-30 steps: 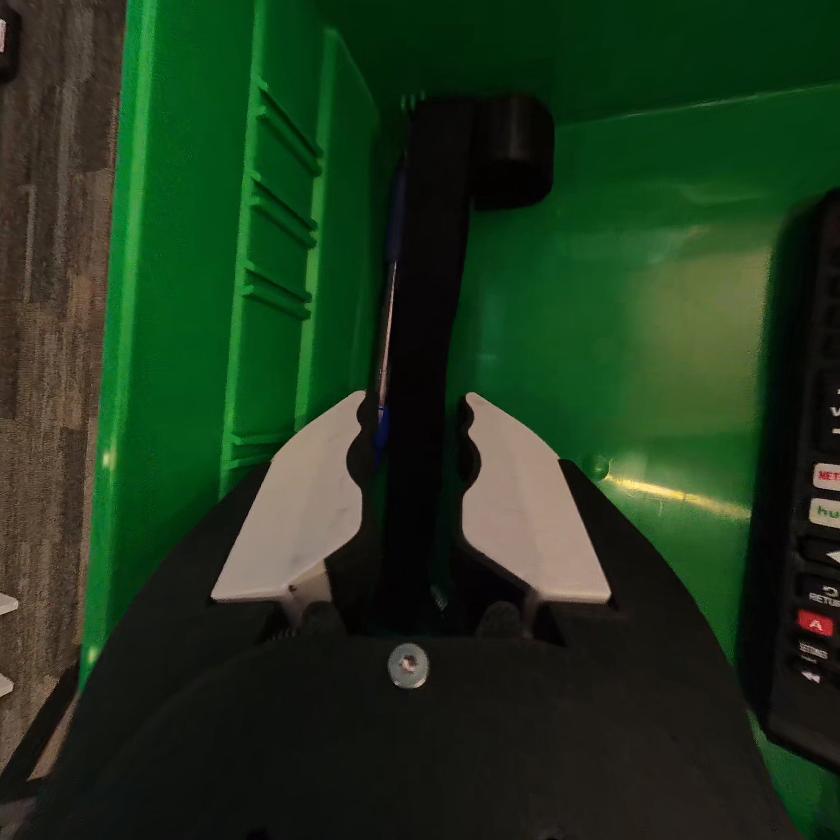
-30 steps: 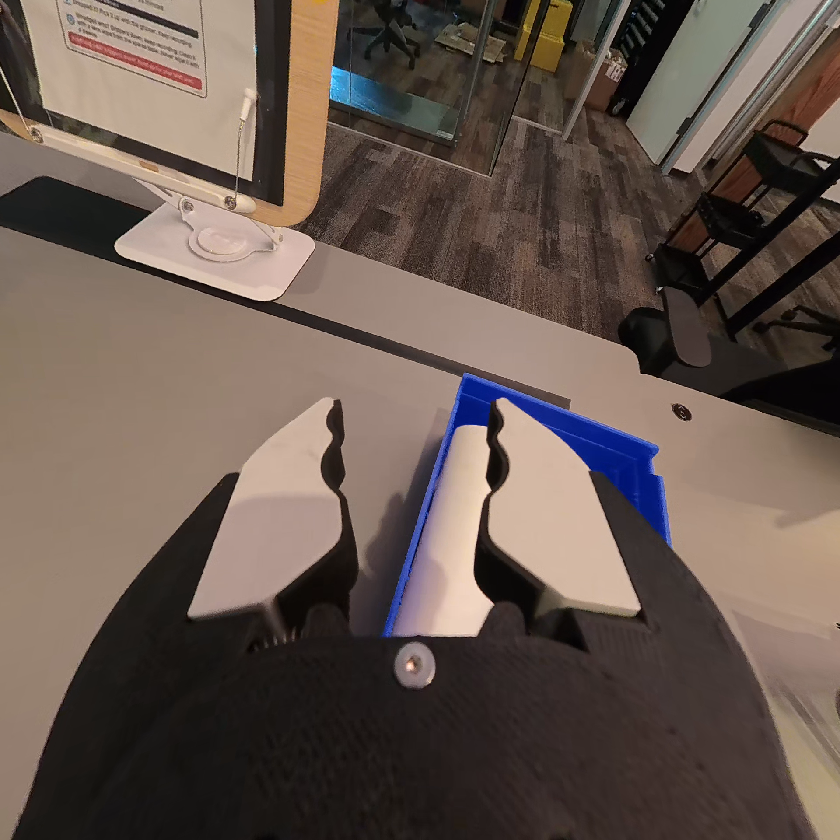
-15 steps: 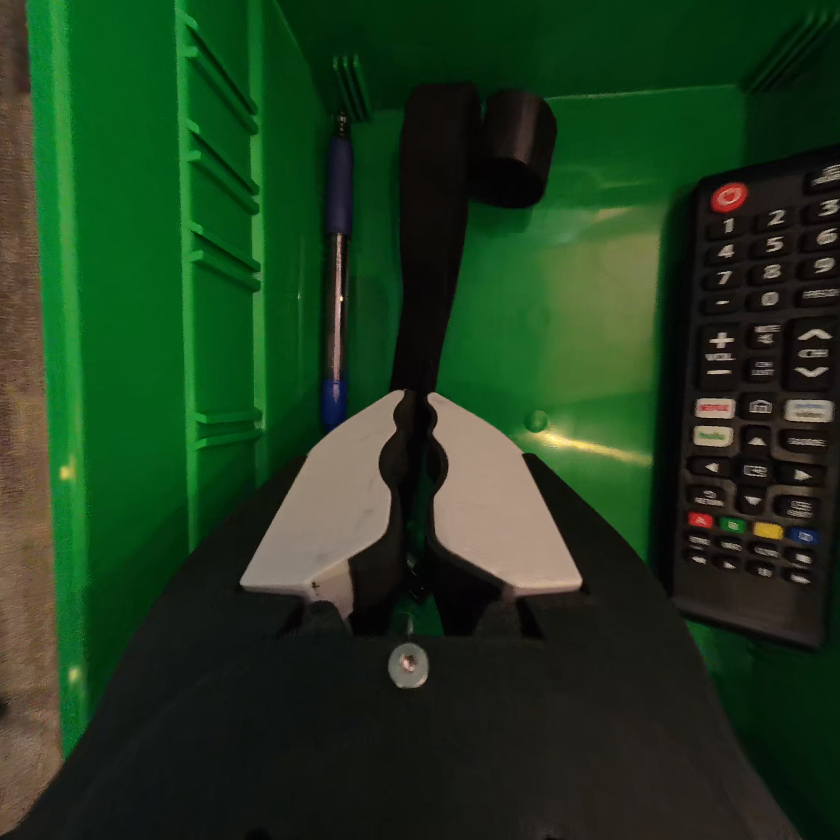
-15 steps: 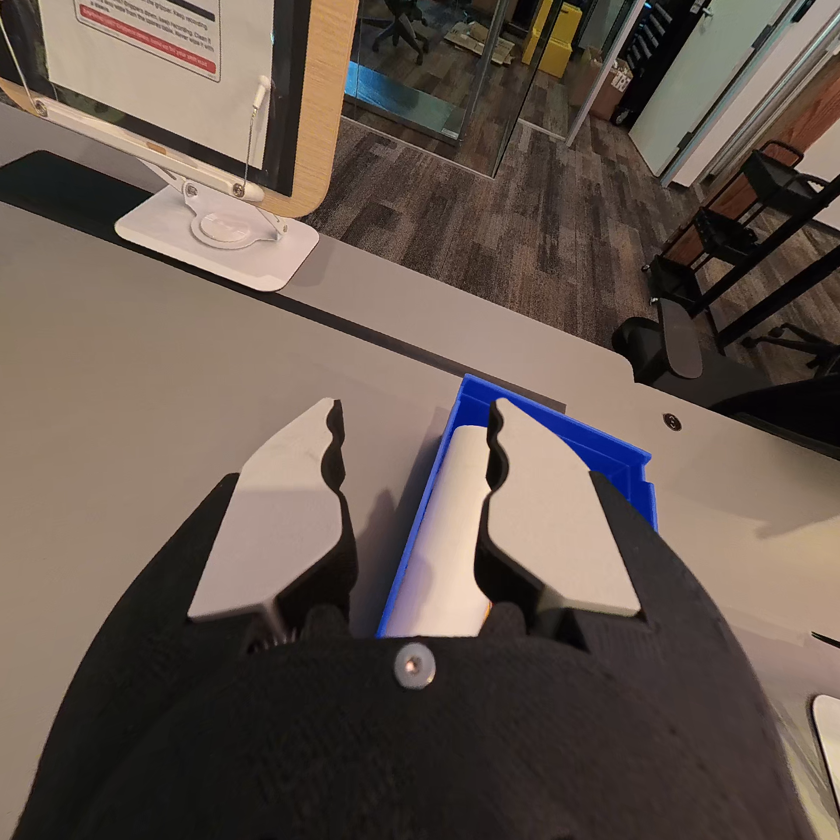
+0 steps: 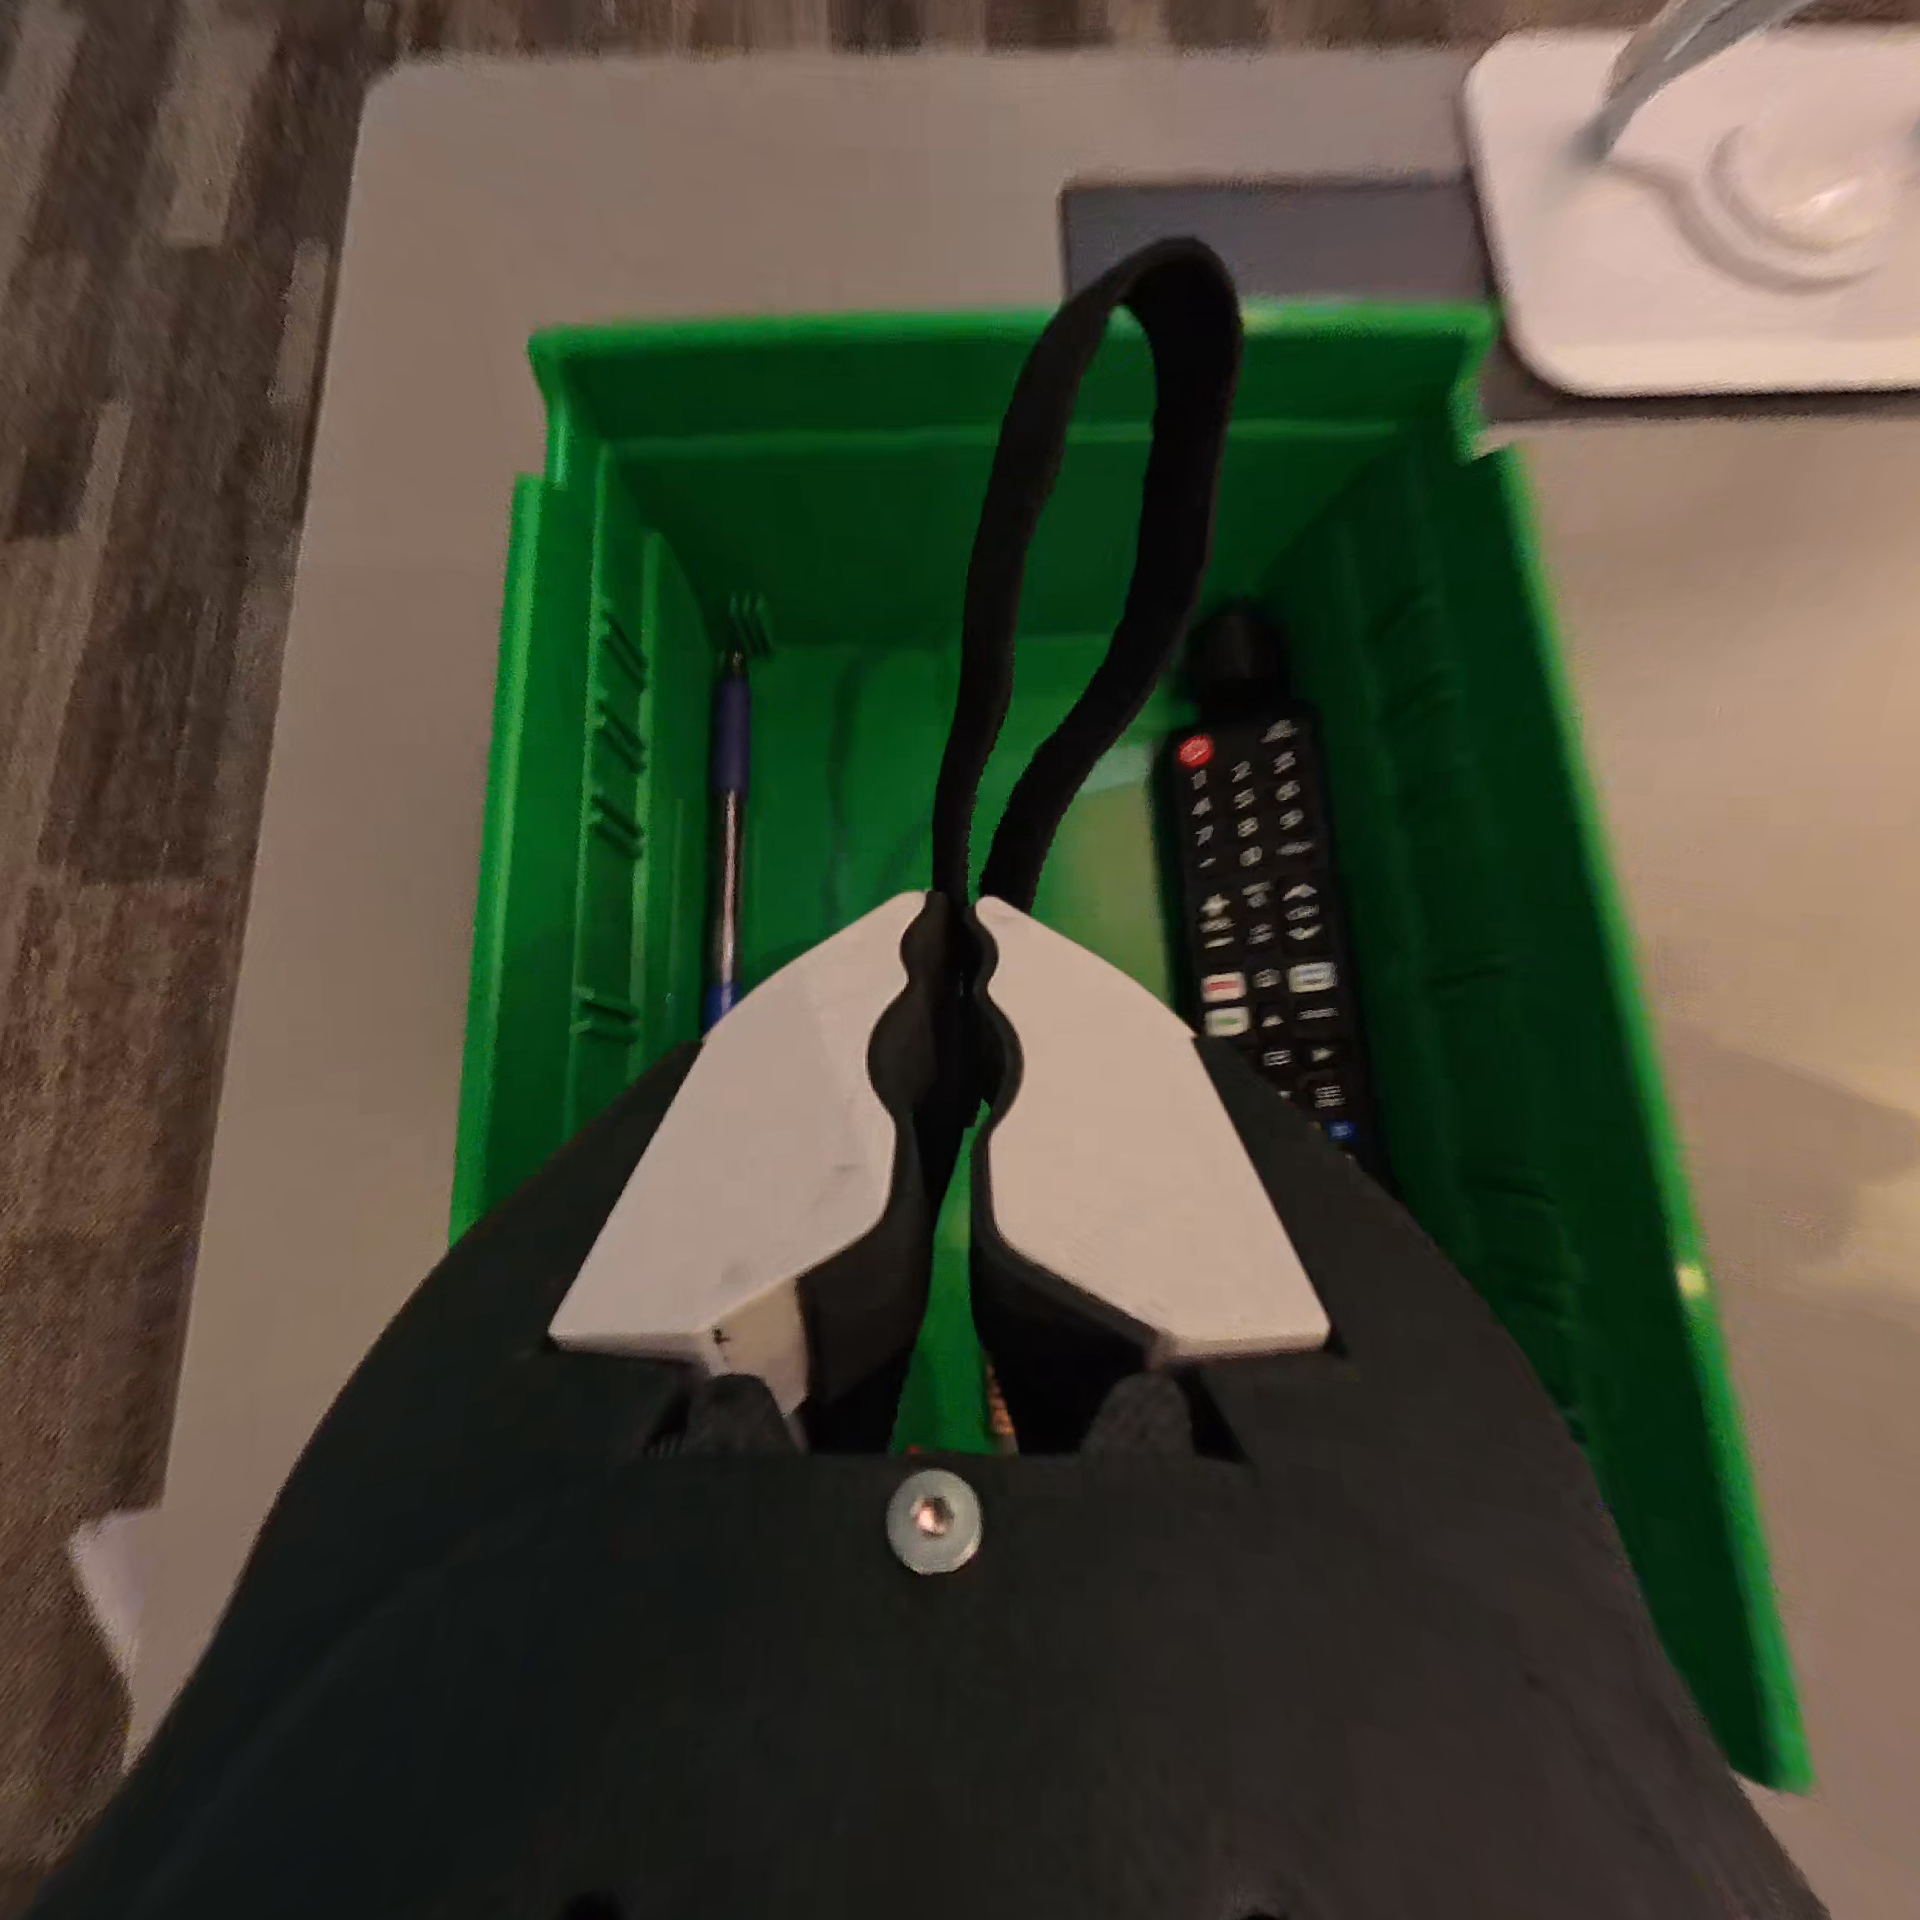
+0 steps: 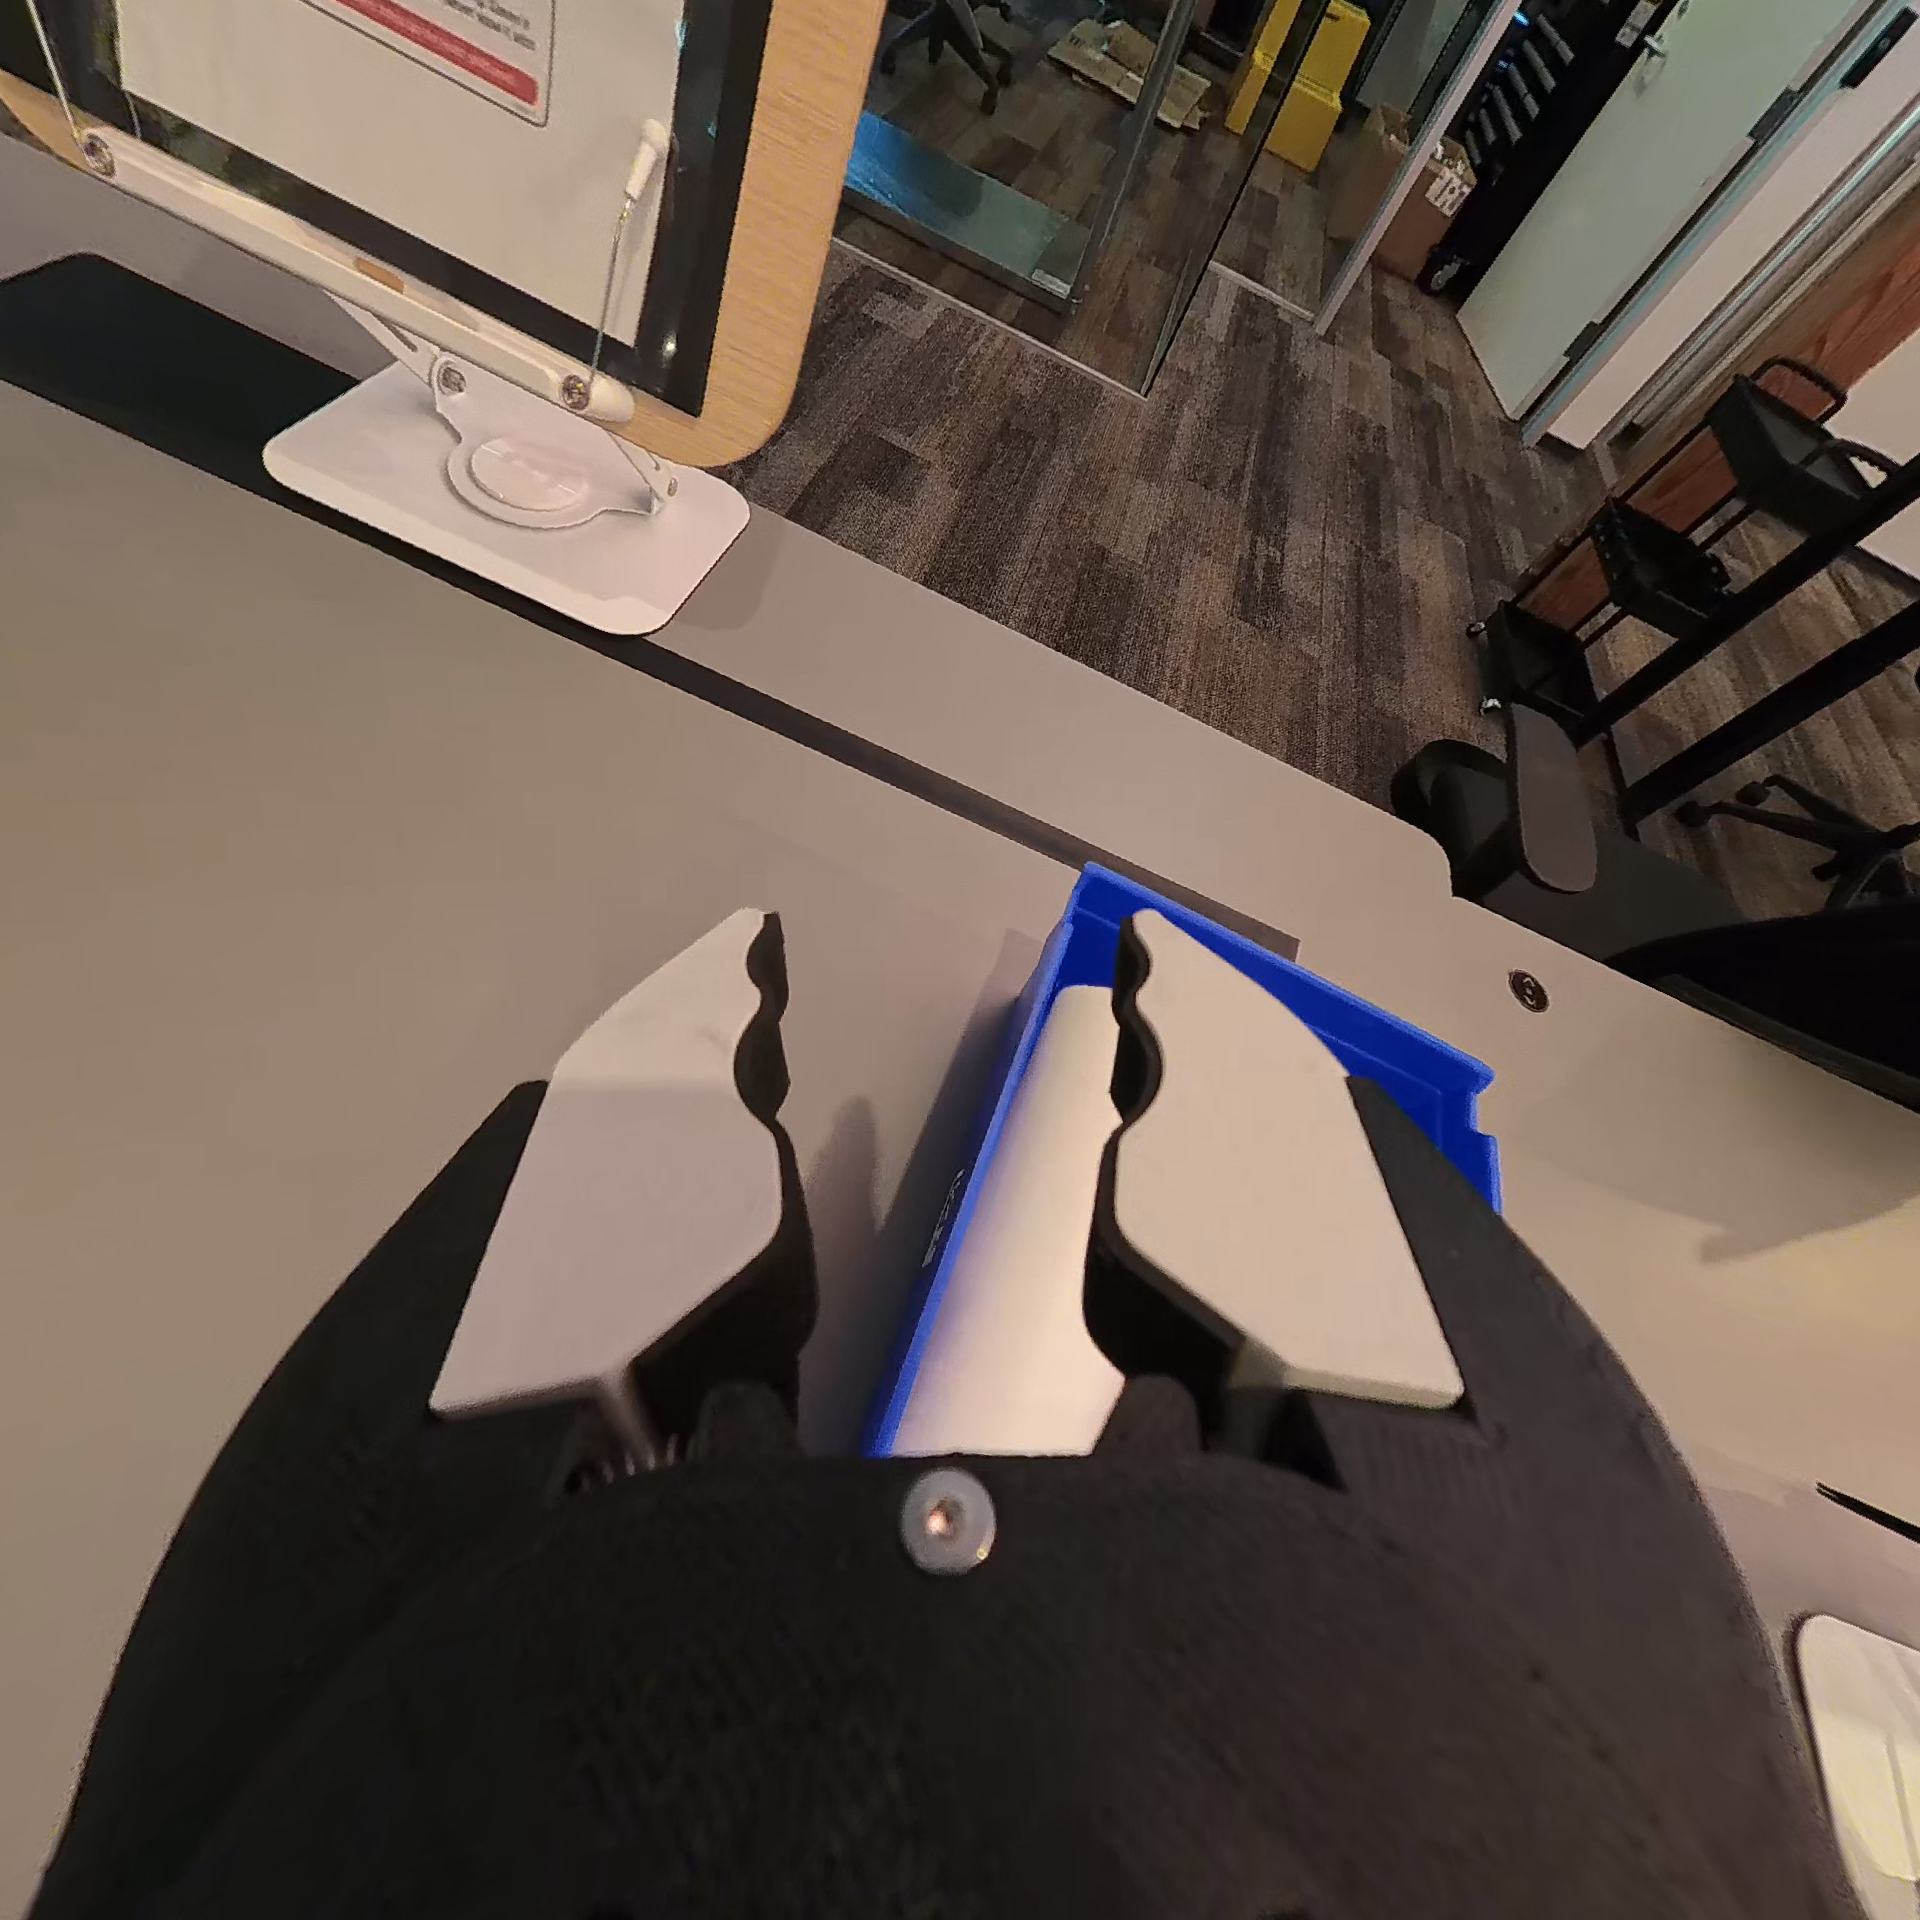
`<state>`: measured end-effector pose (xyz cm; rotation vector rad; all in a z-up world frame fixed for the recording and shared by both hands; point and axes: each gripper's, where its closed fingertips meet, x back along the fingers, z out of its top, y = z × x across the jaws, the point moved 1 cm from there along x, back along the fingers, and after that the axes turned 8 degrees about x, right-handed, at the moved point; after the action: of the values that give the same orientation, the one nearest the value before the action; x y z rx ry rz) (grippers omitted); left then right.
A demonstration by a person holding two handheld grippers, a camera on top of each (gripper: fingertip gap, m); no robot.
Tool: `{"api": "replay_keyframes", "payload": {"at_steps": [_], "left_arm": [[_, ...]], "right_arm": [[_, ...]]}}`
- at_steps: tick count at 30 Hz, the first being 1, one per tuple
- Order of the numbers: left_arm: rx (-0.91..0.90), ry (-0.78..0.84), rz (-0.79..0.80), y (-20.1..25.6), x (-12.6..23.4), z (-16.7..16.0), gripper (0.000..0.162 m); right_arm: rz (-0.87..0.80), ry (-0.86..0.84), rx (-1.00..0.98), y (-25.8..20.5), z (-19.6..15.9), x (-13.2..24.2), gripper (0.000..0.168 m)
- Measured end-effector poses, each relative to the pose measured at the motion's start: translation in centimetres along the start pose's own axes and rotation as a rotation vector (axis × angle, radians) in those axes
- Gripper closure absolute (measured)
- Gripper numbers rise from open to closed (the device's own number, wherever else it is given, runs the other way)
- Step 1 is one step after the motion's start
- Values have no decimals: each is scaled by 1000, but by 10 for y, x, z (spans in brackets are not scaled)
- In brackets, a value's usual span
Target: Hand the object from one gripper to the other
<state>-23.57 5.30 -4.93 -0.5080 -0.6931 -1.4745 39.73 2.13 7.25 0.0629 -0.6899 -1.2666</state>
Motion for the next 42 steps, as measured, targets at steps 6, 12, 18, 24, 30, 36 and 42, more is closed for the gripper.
{"api": "replay_keyframes", "payload": {"at_steps": [6,12,18,24,30,36,42], "left_arm": [[-15,279,-301,64,68,45,161],[-85,461,-985,184,164,57,162],[-222,435,-1261,270,192,32,162],[-362,320,-1360,319,190,-3,162],[-431,273,-1370,336,184,-19,162],[-475,234,-1360,345,177,-31,161],[-418,73,-1335,336,172,-37,99]], "right_arm": [[41,49,47,-19,17,-3,107],[374,327,100,-104,75,9,107],[1040,747,84,-234,135,84,110],[1111,945,-63,-238,153,101,122],[1194,964,-197,-224,157,108,128],[1274,969,-163,-228,153,116,166],[883,940,167,-225,144,92,165]]}}
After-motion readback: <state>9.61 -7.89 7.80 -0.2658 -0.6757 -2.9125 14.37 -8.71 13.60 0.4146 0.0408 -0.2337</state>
